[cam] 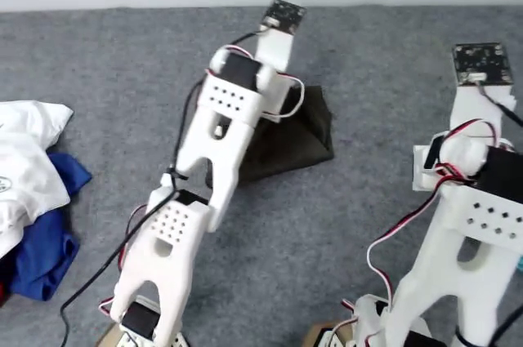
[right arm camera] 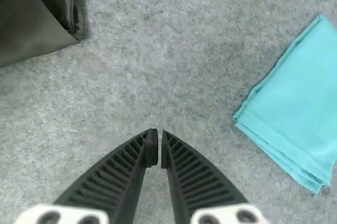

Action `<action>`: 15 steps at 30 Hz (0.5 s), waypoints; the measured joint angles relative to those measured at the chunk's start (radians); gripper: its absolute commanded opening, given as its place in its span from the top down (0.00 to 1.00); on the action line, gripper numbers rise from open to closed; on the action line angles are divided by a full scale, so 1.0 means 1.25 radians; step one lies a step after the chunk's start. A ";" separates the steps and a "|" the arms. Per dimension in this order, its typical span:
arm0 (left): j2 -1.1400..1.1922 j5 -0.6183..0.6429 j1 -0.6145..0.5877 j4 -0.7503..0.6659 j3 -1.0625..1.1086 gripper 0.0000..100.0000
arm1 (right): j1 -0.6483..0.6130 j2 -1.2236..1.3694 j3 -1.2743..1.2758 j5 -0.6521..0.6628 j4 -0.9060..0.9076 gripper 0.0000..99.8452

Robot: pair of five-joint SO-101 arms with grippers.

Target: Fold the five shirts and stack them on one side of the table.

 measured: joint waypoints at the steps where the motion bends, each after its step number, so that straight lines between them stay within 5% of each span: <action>1: 0.014 0.005 0.005 -0.007 -0.012 1.00 | 0.002 0.000 0.000 0.010 0.000 0.97; 15: 0.071 0.022 0.036 -0.072 -0.113 1.00 | 0.004 0.000 0.000 0.028 0.000 0.97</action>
